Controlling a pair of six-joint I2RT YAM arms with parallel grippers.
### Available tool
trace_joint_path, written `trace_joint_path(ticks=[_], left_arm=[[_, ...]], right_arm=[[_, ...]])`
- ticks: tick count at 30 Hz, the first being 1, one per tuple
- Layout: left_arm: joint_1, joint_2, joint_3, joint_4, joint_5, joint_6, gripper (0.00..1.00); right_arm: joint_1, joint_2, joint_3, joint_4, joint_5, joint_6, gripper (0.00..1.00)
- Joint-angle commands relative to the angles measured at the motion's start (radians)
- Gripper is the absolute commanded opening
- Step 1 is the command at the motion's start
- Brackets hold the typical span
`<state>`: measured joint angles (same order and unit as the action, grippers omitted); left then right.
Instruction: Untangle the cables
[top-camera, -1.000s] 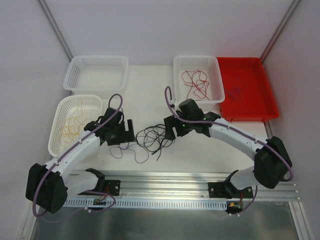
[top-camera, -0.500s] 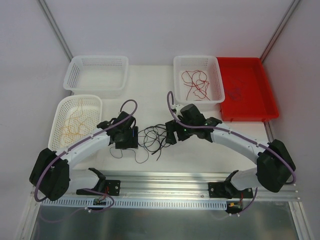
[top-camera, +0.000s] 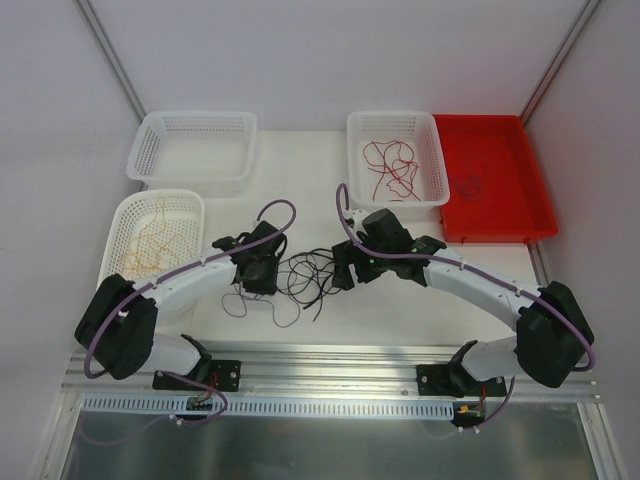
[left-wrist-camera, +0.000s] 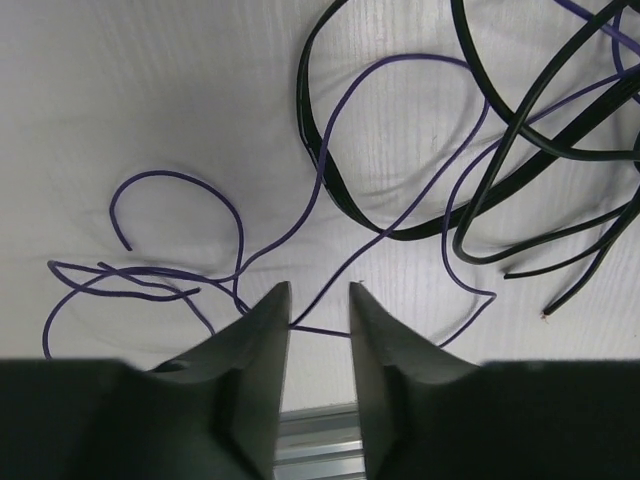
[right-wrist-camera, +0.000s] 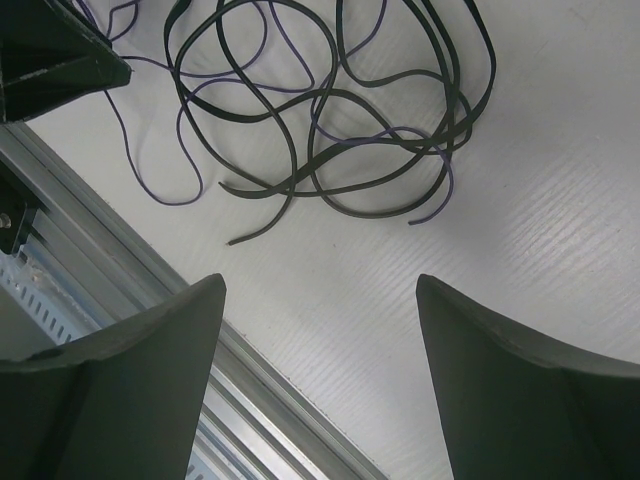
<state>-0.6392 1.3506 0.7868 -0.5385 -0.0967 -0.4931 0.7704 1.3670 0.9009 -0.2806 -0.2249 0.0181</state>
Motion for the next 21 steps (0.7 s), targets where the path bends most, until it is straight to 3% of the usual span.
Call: trace_joint_path(ticks=[1,2,5,11,21], left_arm=[[-0.017,0.024,0.028,0.0,-0.023,0.022,0.23],[-0.02,0.024,0.028,-0.001,-0.018,0.019,0.13],[-0.033,-0.01,0.041,-0.024,-0.005,0.013,0.01],[-0.043,-0.163,0.201,-0.159,-0.023,0.042,0.0],[-0.043,-0.306,0.727,-0.316,-0.144,0.139,0.0]], right_arm=[[0.009,-0.028,0.004,0.02,-0.01,0.008,0.81],[0.009,-0.026,0.004,0.017,-0.01,0.008,0.81],[0.007,-0.028,0.006,0.015,-0.008,0.005,0.81],[0.009,-0.045,0.012,-0.003,0.019,-0.004,0.81],[0.007,-0.138,-0.003,-0.019,0.094,-0.009,0.81]])
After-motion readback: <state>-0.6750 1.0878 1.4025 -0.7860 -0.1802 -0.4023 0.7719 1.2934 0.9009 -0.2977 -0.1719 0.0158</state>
